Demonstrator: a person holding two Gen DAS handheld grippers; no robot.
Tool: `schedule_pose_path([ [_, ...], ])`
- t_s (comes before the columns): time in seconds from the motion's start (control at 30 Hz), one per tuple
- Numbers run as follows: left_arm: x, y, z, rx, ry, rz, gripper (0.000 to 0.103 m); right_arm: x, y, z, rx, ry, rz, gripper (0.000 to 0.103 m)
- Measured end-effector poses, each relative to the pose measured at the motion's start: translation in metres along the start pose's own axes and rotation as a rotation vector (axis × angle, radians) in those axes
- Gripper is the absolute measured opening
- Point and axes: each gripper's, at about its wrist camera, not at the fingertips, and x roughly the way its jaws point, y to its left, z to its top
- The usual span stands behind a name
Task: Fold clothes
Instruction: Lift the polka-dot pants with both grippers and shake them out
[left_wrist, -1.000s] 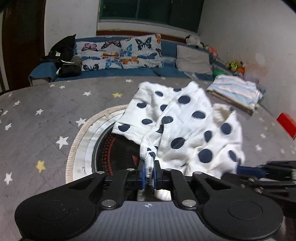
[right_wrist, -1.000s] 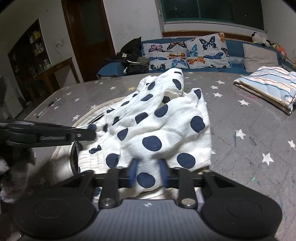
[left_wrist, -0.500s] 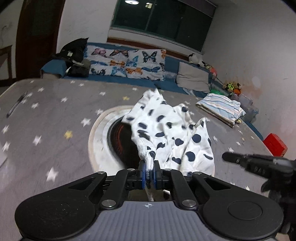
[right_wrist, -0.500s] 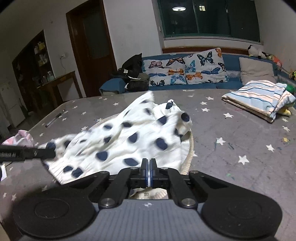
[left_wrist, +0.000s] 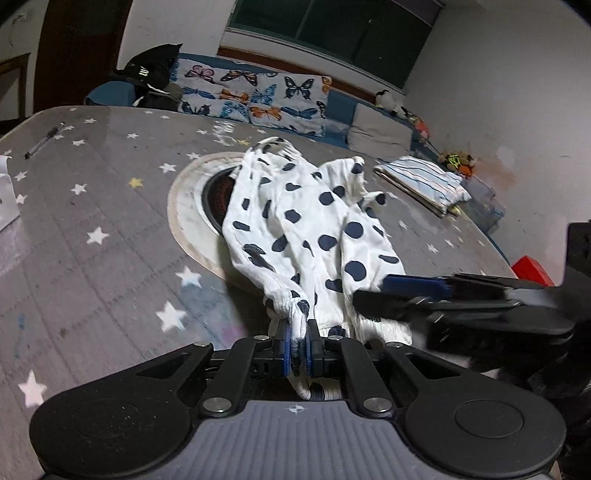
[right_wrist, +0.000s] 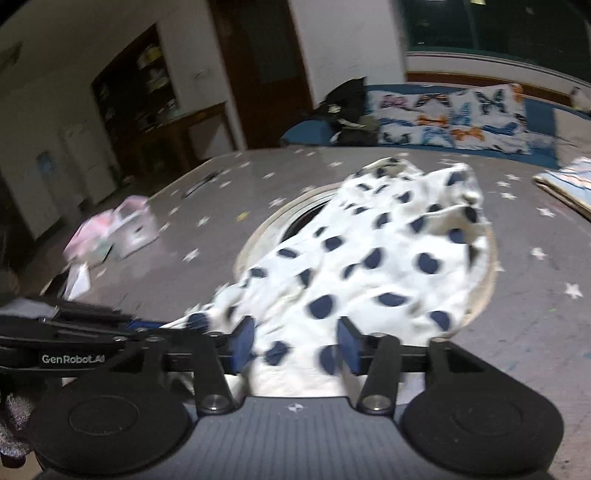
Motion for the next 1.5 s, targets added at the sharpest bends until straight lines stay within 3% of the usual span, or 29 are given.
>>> schedule_pose_path([
  [0.1,-0.003,0.000,-0.005,0.001,0.003,0.000,0.008,0.001,0.009,-0.007,-0.031,0.022,-0.003,0.048],
  [0.27,-0.008,0.001,-0.012,0.002,0.008,0.002,0.008,0.002,0.024,-0.019,-0.080,0.057,-0.009,0.018],
  [0.37,-0.015,0.004,-0.016,0.003,0.011,0.006,0.008,-0.020,0.015,-0.026,-0.062,0.044,-0.018,0.010],
  [0.6,-0.027,0.014,-0.028,0.015,0.058,0.036,0.008,-0.071,-0.004,-0.041,-0.020,0.016,-0.040,0.009],
  [0.8,-0.030,0.023,-0.030,0.007,0.110,0.017,0.010,-0.087,-0.017,-0.067,0.008,0.122,-0.057,0.009],
  [0.93,-0.034,0.021,-0.024,0.051,0.115,0.030,0.018,-0.093,-0.019,-0.076,0.005,0.163,-0.059,0.011],
  [1.1,-0.043,0.019,-0.011,0.097,0.070,0.046,0.024,-0.103,-0.033,-0.059,0.005,0.121,-0.084,0.013],
  [1.2,-0.043,0.017,-0.001,0.105,0.032,0.062,0.029,-0.097,-0.045,-0.044,-0.003,0.097,-0.112,0.021],
  [1.3,-0.030,0.017,0.009,0.103,0.022,0.072,0.032,-0.080,-0.059,-0.023,0.008,0.073,-0.111,0.022],
  [1.4,-0.016,0.016,0.019,0.102,0.015,0.081,0.036,-0.063,-0.073,-0.002,0.019,0.049,-0.111,0.036],
  [1.5,0.003,0.015,0.031,0.104,0.015,0.082,0.036,-0.046,-0.086,0.019,0.030,0.025,-0.110,0.037],
])
